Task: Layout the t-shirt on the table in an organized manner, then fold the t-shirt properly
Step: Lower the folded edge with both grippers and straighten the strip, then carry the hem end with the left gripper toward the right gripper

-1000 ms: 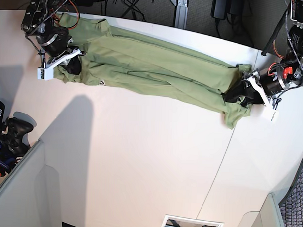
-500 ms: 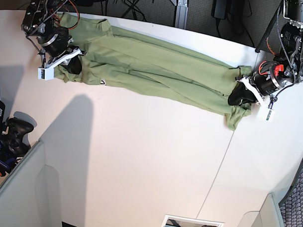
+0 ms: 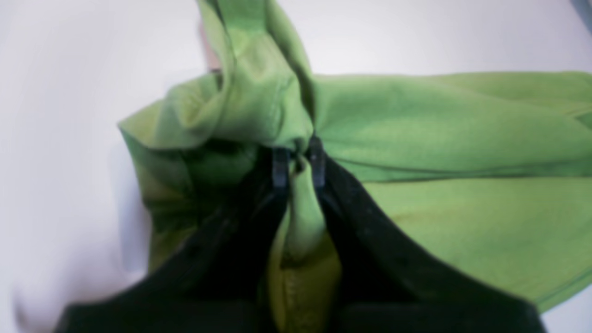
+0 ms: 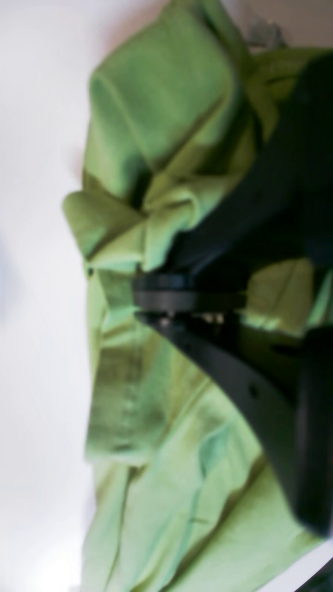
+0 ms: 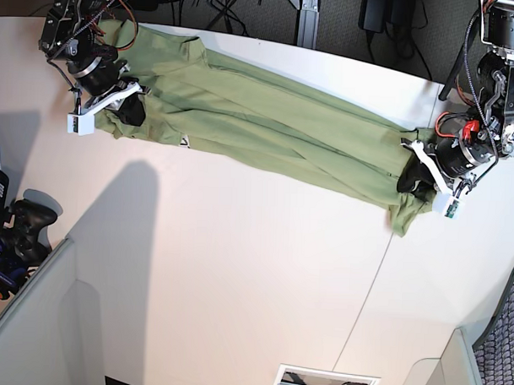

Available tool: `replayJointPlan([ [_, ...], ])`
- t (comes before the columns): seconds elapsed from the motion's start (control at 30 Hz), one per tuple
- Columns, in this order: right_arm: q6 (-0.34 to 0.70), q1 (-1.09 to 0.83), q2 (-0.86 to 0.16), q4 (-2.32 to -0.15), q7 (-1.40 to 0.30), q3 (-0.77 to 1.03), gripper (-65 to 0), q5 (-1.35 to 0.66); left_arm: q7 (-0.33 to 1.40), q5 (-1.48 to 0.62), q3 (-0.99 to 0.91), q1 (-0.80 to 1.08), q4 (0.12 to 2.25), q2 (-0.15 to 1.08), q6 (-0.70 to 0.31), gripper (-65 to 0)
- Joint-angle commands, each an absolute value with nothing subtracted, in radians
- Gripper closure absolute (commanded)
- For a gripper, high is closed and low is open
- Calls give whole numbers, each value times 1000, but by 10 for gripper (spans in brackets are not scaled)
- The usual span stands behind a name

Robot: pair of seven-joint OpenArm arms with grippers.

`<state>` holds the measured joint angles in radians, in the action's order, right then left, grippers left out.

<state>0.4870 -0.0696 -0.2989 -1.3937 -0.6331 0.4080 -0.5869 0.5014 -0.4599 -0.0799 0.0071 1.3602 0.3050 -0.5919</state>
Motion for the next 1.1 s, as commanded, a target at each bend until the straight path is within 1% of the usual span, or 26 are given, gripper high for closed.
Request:
replayJointPlan([
  [0.0,490,-59,-310,-1404,-630,413,0,-595,486,-466,-86,-14,1373,321,-589,0],
  [0.13,490,-59,-303,-1404,-633,413,0,-596,486,-466,-86,-20,1373,325,-592,0],
  [0.37,490,-59,-301,-1430,-665,413,-7,-674,486,-470,-86,-22,1373,333,-591,0],
  [0.4,490,-59,-301,-1441,-668,413,-56,-674,486,-470,-86,-24,1373,333,-591,0],
  [0.43,490,-59,-301,-1453,-672,413,-90,-674,486,-470,-86,-28,1373,333,-591,0],
  [0.5,490,-59,-301,-1484,-685,413,-113,-674,486,-470,-86,-39,1373,333,-591,0],
  [0.67,490,-60,-296,-1564,-716,413,-113,-674,487,-468,-86,-81,1373,334,-593,0],
  [0.8,490,-61,-296,-1599,-715,413,-113,-673,485,-423,-86,-117,1373,345,-595,0],
  [0.9,490,-61,-296,-1605,-715,413,-113,-670,469,-401,-86,-141,1373,378,-595,0],
  [1.07,490,-61,-296,-1605,-712,413,-113,-654,429,-292,-86,-194,1373,437,-589,0],
])
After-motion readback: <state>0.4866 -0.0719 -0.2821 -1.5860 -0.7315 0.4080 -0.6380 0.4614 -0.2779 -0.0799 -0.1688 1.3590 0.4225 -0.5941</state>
